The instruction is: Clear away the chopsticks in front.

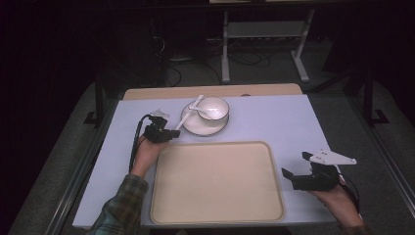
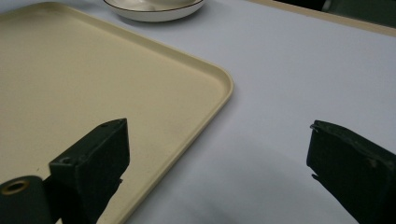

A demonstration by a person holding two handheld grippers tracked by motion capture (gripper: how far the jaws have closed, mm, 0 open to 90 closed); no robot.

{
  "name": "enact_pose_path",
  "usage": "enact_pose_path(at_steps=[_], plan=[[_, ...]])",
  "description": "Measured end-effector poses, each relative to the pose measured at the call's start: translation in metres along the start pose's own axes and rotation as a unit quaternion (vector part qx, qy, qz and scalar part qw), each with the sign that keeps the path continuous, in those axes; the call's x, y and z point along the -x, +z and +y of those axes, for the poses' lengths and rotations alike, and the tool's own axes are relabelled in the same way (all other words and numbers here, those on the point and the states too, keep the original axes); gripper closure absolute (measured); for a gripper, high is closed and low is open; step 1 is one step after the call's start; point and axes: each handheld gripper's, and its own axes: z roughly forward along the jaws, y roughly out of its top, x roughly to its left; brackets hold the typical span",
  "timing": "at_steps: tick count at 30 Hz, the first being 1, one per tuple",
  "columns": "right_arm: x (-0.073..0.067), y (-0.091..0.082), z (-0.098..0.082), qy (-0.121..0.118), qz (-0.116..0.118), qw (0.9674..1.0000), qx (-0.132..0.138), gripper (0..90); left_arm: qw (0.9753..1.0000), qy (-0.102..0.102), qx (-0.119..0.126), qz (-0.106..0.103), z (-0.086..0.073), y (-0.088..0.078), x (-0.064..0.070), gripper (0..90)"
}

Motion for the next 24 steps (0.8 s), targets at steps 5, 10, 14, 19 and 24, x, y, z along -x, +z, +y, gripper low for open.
enact_pose_path(at_steps=[5, 10, 14, 19, 24], plan=[[0.000, 0.000, 0.000, 0.000, 0.001, 1.0000, 0.000, 5.6, 1.0000, 0.003, 0.004, -0.004, 0.001, -0.002, 0.001, 88.2], [0.000, 0.000, 0.000, 0.000, 0.001, 1.0000, 0.000, 5.6, 0.9999, 0.007, 0.007, -0.007, 0.003, -0.004, 0.004, 85.7], [0.000, 0.000, 0.000, 0.000, 0.002, 1.0000, 0.000, 5.6, 0.9998, 0.019, 0.007, -0.004, 0.010, -0.011, 0.008, 83.0], [0.000, 0.000, 0.000, 0.001, 0.001, 1.0000, 0.001, 5.6, 0.9997, 0.024, 0.009, -0.002, 0.016, -0.013, 0.009, 80.2], [-0.001, 0.000, 0.001, 0.001, 0.000, 1.0000, 0.000, 5.6, 0.9995, 0.029, 0.012, 0.003, 0.029, -0.013, 0.006, 79.5]])
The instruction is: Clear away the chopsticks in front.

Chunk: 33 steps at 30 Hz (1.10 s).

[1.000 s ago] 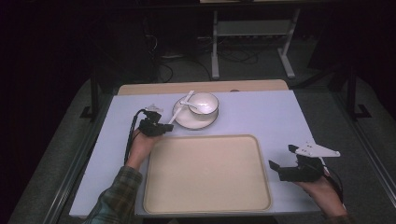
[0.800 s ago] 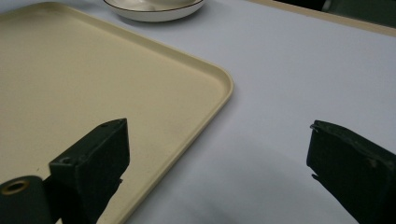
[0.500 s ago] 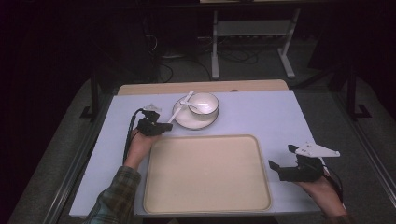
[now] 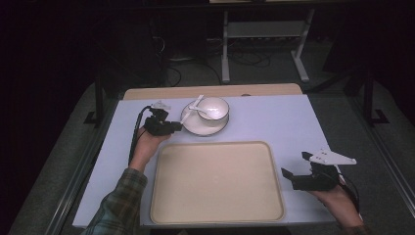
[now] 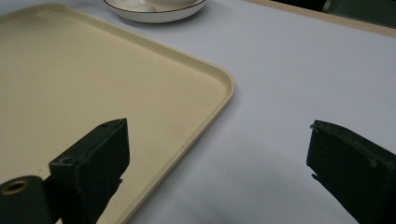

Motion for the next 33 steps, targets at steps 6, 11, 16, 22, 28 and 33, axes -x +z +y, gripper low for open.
enact_pose_path(at_steps=[6, 11, 16, 22, 28, 33], plan=[[0.000, 0.000, 0.000, 0.000, 0.001, 1.0000, 0.000, 5.6, 0.9999, 0.008, -0.006, 0.010, 0.017, 0.009, -0.007, 79.5], [0.001, 0.000, -0.001, 0.002, 0.001, 1.0000, 0.001, 5.6, 0.9998, 0.013, -0.006, 0.012, 0.023, 0.019, -0.011, 79.5], [0.002, -0.001, -0.001, 0.003, 0.001, 1.0000, 0.002, 5.6, 0.9996, 0.017, -0.012, 0.018, 0.027, 0.029, -0.014, 79.6], [0.003, -0.001, -0.001, 0.005, 0.001, 1.0000, 0.002, 5.6, 0.9994, 0.017, -0.022, 0.022, 0.024, 0.040, -0.018, 79.8], [0.003, -0.001, -0.001, 0.006, 0.000, 1.0000, 0.002, 5.6, 0.9993, 0.020, -0.019, 0.026, 0.023, 0.044, -0.019, 80.1], [0.003, -0.001, -0.002, 0.006, 0.000, 1.0000, 0.002, 5.6, 0.9992, 0.019, -0.021, 0.027, 0.022, 0.044, -0.020, 80.2]])
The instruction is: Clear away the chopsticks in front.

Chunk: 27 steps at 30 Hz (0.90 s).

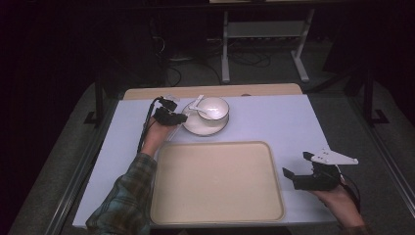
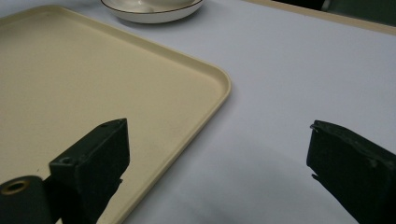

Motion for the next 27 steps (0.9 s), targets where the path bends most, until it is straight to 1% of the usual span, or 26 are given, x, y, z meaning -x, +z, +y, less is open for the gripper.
enact_pose_path(at_steps=[4, 11, 18, 23, 27], plan=[[0.000, 0.000, 0.000, 0.000, 0.000, 1.0000, 0.000, 5.6, 1.0000, 0.000, -0.006, -0.002, -0.001, 0.003, 0.001, 80.2], [0.000, 0.000, 0.000, 0.000, 0.000, 1.0000, 0.000, 5.6, 0.9999, 0.006, -0.009, -0.002, -0.001, 0.008, 0.004, 80.2], [0.001, 0.000, 0.000, 0.001, 0.000, 1.0000, 0.001, 5.6, 1.0000, 0.004, -0.009, -0.003, 0.000, 0.011, 0.006, 80.1], [0.000, 0.000, 0.000, 0.001, 0.001, 1.0000, 0.001, 5.6, 0.9999, 0.009, -0.012, -0.006, 0.000, 0.015, 0.009, 80.1], [0.000, 0.000, 0.000, 0.001, 0.001, 1.0000, 0.001, 5.6, 0.9998, 0.008, -0.016, -0.007, -0.001, 0.018, 0.011, 80.1]])
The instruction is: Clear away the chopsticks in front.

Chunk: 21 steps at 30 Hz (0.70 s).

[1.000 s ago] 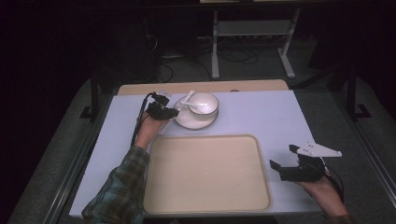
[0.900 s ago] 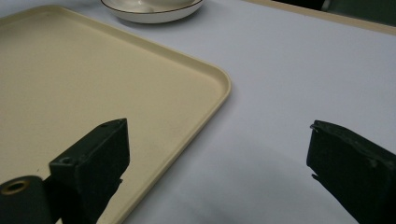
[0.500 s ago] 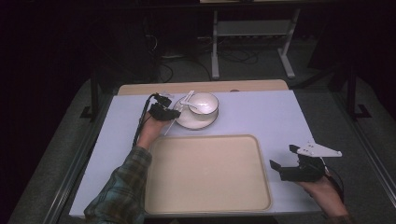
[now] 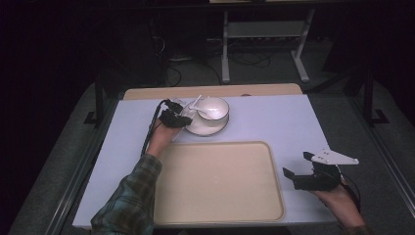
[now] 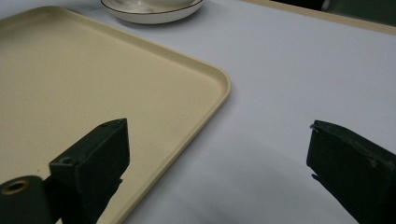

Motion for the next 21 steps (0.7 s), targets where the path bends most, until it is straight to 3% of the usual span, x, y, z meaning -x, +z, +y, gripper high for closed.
enact_pose_path(at_steps=[16, 21], plan=[[0.0001, -0.0001, 0.0000, 0.001, 0.002, 1.0000, 0.001, 5.8, 0.9997, 0.012, -0.016, 0.018, 0.0009, 0.0067, 0.0077, 81.3], [0.0002, -0.0002, 0.0000, 0.001, 0.002, 1.0000, 0.001, 5.8, 0.9996, 0.004, -0.017, 0.022, 0.0013, 0.0068, 0.0082, 83.1]])
